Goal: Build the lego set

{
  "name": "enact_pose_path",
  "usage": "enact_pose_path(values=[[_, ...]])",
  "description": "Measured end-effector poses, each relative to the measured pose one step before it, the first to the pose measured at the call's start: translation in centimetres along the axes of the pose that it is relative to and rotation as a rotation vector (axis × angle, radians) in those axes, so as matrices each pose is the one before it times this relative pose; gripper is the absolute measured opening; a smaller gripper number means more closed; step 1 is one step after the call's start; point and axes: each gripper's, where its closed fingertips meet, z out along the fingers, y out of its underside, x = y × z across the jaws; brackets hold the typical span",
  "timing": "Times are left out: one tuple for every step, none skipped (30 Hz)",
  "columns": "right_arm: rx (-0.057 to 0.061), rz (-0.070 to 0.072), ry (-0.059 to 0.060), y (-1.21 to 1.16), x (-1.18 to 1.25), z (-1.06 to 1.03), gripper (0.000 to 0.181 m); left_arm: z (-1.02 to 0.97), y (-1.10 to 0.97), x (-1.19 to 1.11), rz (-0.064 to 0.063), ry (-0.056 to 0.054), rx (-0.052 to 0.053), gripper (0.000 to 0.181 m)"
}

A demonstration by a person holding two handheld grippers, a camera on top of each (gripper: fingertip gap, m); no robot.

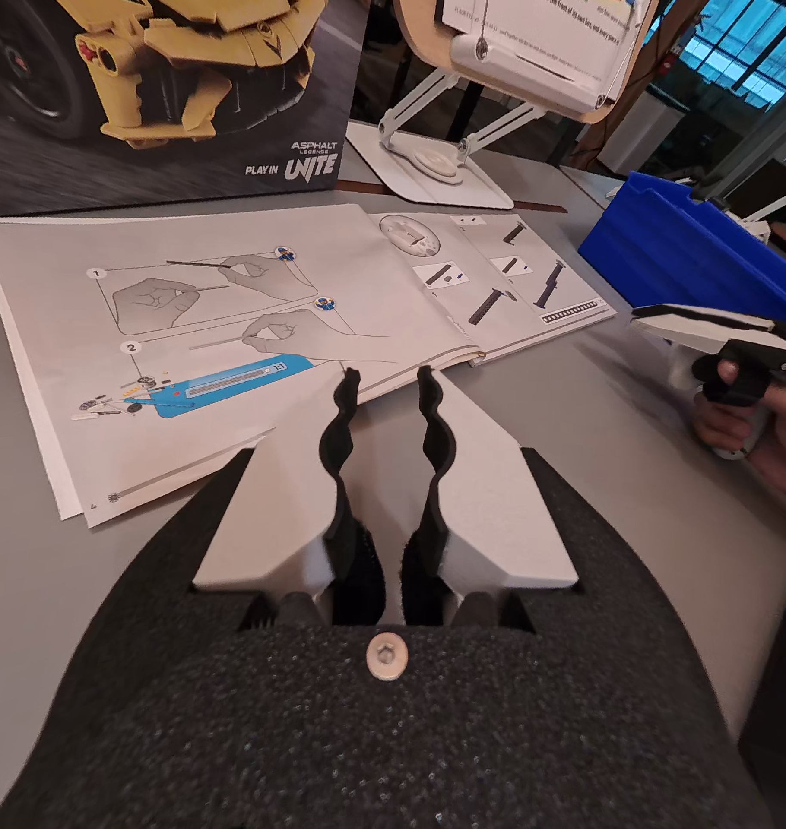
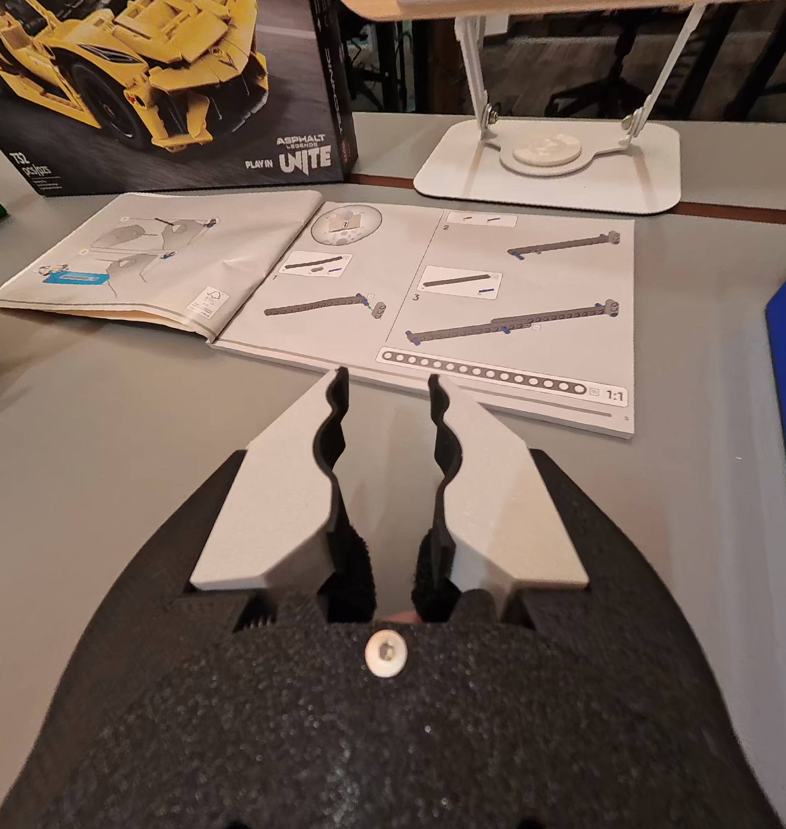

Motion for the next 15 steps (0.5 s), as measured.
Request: enact_pose_path(values=[[0.0093,-0.0025,0.0043,-0.122,0.046,-0.191,0.034,-0.133,-0.100,-0.083,-0.0015,-0.0037,0.0073,0.026],[0.0023,0.0004,0.0001,-0.046,0.013,-0.130,0.033,-0.095,-0.048,-0.109,-0.0006,-0.0047,0.0039,0.026],[0.0010,0.0019,0.0016,-0.028,0.038,-0.093,0.032,-0.063,0.006,-0.091,-0.0019,-0.0021,0.0001,0.026],[0.0051,0.0011,0.0041,-0.123,0.075,-0.080,0.031,-0.022,0.007,-0.072,-0.0042,-0.0011,-0.0009,0.026],[0.0082,0.0004,0.0029,-0.174,0.074,-0.070,0.031,-0.024,-0.038,-0.046,-0.0037,0.0003,0.0015,0.026],[0.0058,0.0027,0.0012,-0.120,0.062,-0.039,0.031,0.004,-0.020,-0.017,-0.0017,0.0006,0.0013,0.026],[0.0019,0.0060,-0.0020,-0.036,0.024,-0.016,0.031,0.027,0.028,-0.015,0.0004,-0.0001,-0.0018,0.026],[-0.0012,0.0067,-0.0047,0.012,-0.033,0.005,0.031,0.050,0.073,0.000,0.0019,-0.0008,-0.0044,0.026],[-0.0012,0.0058,-0.0039,0.027,-0.032,-0.003,0.031,0.062,0.091,0.037,0.0036,-0.0005,-0.0058,0.026],[0.0009,0.0039,-0.0023,-0.003,-0.037,0.003,0.031,0.054,0.086,0.055,0.0060,-0.0012,-0.0056,0.026],[0.0001,0.0019,-0.0031,0.004,-0.057,0.014,0.031,0.021,0.045,0.077,0.0097,-0.0029,-0.0034,0.026],[-0.0018,0.0005,-0.0032,0.034,-0.082,0.029,0.031,0.008,0.024,0.109,0.0132,-0.0040,-0.0029,0.026],[-0.0020,-0.0008,-0.0028,0.033,-0.101,0.051,0.031,-0.073,0.003,0.151,0.0153,-0.0016,-0.0047,0.026],[-0.0024,-0.0033,-0.0028,0.026,-0.115,0.038,0.030,-0.281,-0.124,0.283,0.0068,0.0045,-0.0022,0.026],[-0.0021,-0.0060,-0.0015,0.008,-0.110,0.030,0.030,-0.638,-0.304,0.551,-0.0068,0.0178,0.0078,0.026]])
